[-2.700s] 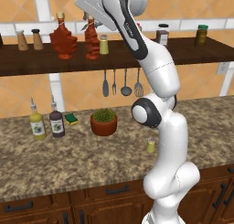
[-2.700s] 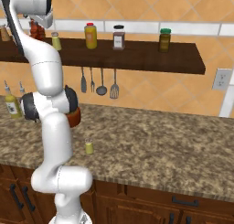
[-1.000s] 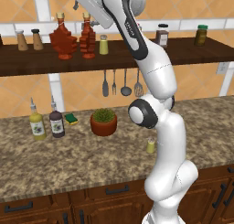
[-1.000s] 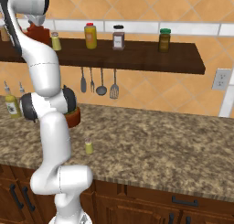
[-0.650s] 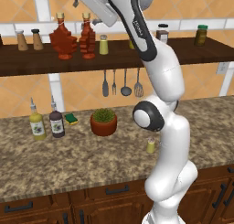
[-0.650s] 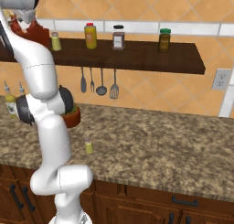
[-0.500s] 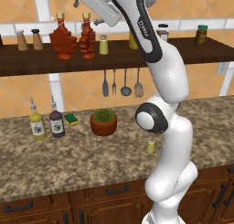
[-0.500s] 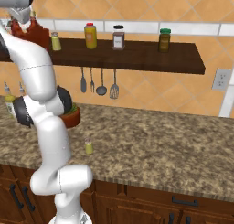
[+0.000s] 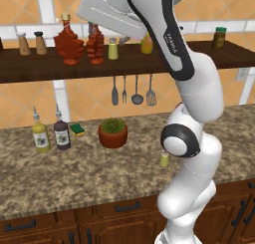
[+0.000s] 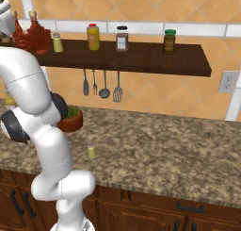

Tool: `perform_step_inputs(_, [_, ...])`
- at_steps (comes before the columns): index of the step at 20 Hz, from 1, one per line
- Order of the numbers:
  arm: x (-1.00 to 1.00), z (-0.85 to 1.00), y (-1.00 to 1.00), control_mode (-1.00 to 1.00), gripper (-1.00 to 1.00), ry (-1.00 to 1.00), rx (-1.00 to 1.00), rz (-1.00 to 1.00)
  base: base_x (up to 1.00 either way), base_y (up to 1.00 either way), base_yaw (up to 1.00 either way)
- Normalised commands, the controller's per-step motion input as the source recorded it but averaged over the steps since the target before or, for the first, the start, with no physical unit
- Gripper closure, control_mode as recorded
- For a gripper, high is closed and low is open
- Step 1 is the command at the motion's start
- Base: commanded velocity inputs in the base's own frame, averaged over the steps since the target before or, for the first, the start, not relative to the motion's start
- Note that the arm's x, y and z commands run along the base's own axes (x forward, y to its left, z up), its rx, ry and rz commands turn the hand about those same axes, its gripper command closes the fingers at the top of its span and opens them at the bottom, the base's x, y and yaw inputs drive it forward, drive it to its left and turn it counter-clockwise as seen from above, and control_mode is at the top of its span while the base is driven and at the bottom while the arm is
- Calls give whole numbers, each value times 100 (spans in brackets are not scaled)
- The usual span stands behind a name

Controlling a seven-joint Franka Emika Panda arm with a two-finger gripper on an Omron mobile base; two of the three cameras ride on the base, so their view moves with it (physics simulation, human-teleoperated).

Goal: Put the shaker and condiment bottle from the counter next to their counterparts in the cabinet.

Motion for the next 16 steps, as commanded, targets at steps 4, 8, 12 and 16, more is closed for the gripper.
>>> perform_step_inputs(4, [-99, -79, -72, -100, -100, -14, 0, 0, 0, 0, 0])
perform_step_inputs(8, [-3, -20, -38, -100, -100, 1, 1, -1, 0, 0, 0])
perform_step_inputs(12, [11, -15, -99, -100, -100, -5, 6, 0, 0, 0, 0])
perform_step_inputs(16, [1, -7, -54, -100, -100, -5, 4, 0, 0, 0, 0])
